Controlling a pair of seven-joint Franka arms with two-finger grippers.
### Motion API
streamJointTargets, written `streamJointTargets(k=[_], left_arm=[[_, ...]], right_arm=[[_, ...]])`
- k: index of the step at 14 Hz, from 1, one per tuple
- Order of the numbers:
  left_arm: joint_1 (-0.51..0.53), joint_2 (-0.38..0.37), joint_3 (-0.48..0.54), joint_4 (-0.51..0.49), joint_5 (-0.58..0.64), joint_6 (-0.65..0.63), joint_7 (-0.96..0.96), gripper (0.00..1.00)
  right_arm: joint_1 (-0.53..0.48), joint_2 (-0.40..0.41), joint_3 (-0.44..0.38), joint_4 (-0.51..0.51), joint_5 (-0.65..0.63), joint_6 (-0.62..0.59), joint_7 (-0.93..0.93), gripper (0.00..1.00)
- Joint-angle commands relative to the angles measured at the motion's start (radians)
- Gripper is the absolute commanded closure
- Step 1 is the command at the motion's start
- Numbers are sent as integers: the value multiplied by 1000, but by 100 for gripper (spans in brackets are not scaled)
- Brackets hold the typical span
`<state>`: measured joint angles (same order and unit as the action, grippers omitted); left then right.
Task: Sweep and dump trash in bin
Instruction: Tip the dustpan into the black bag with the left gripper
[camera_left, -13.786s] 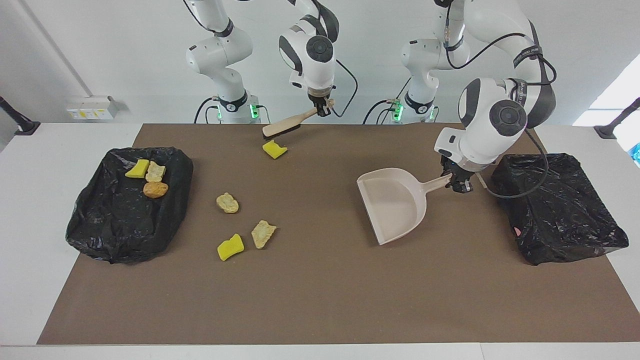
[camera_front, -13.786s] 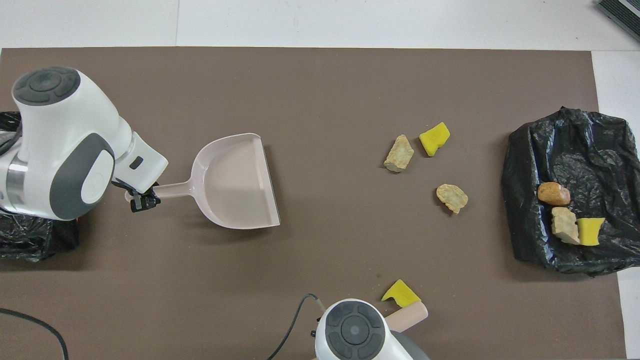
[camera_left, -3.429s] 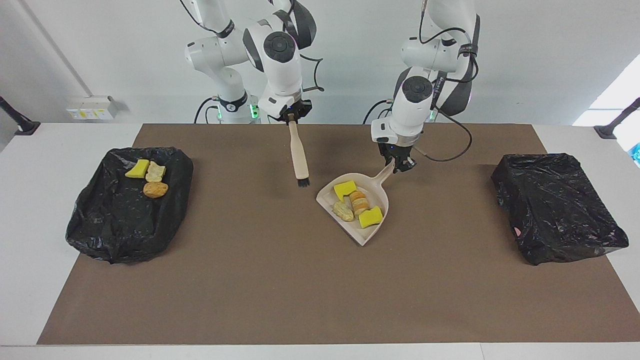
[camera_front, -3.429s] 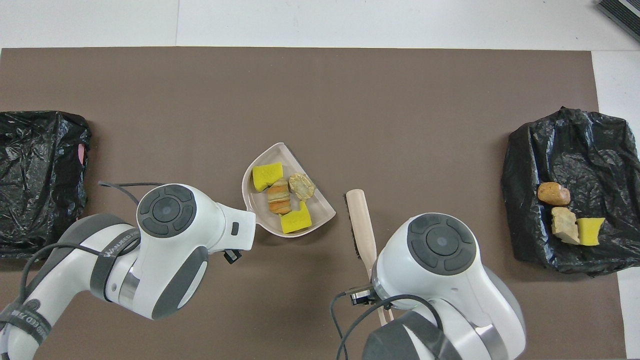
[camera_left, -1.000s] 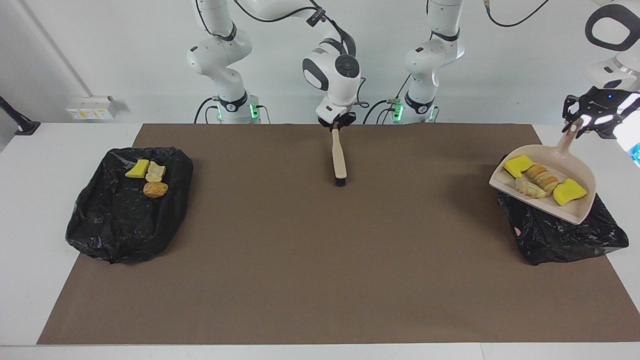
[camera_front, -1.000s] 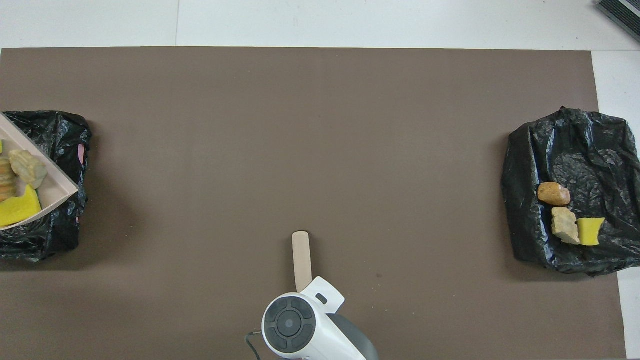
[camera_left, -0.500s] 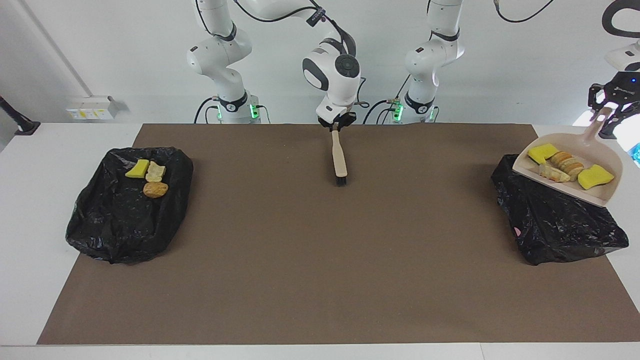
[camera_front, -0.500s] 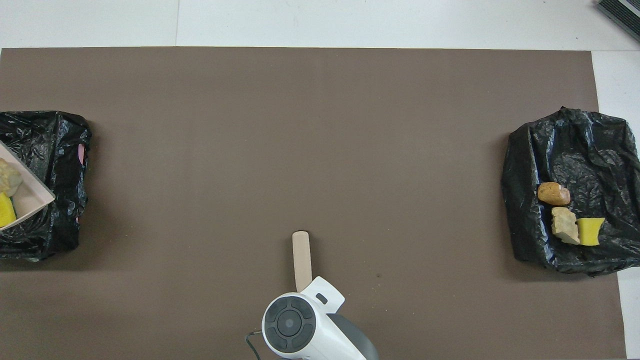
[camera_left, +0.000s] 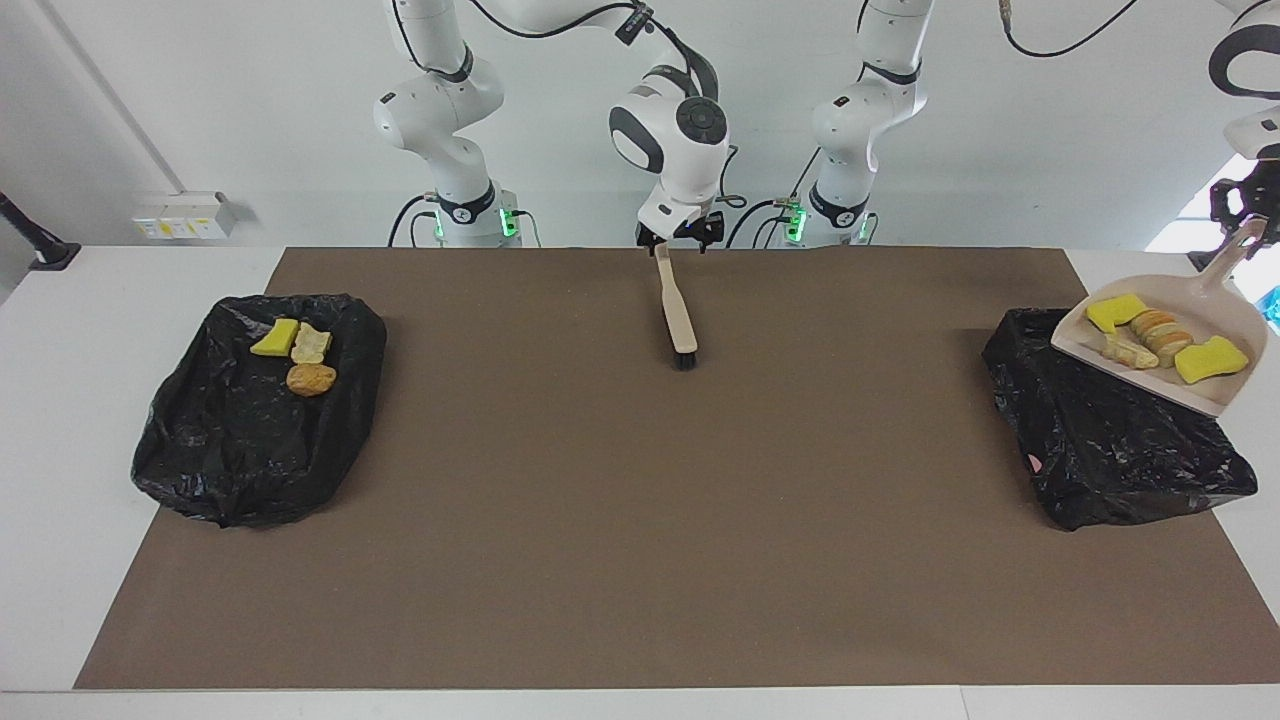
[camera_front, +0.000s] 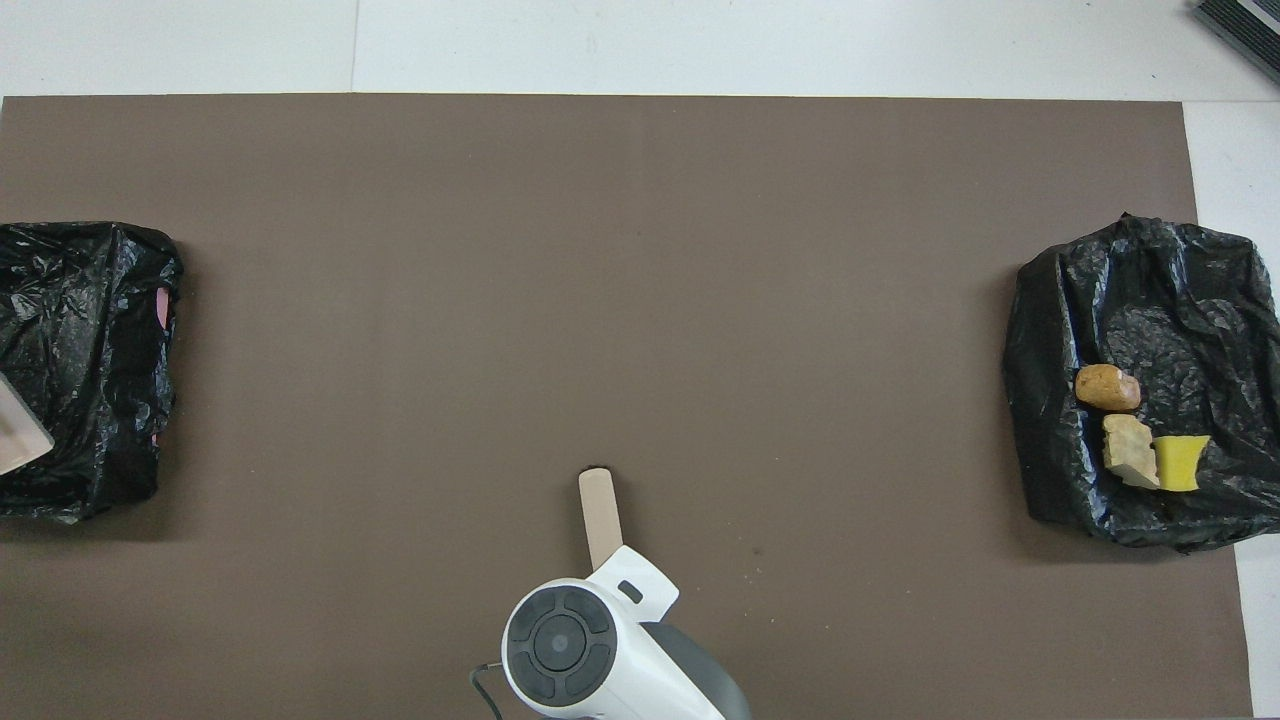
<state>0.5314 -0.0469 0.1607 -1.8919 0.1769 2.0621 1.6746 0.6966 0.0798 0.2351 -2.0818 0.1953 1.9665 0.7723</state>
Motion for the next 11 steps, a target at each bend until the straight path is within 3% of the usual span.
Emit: streamJointTargets(k=[1,4,8,11], left_arm=[[-11,-2,-7,7,177,13,34,100],[-63,4,-13,20,373,-5,36,100],[-100,22,-15,43,414,-2,34,100],[-166,68,-15,100,458,10,31,100]], right_arm=[[-48,-21,3,93,1,-112,4,0],[-106,-29,-2,205,0,-257,-39,0],[-198,-29,-5,350,-10,-447,-174,0],[-288,-43,-6,411,-5,-520,-347,0]])
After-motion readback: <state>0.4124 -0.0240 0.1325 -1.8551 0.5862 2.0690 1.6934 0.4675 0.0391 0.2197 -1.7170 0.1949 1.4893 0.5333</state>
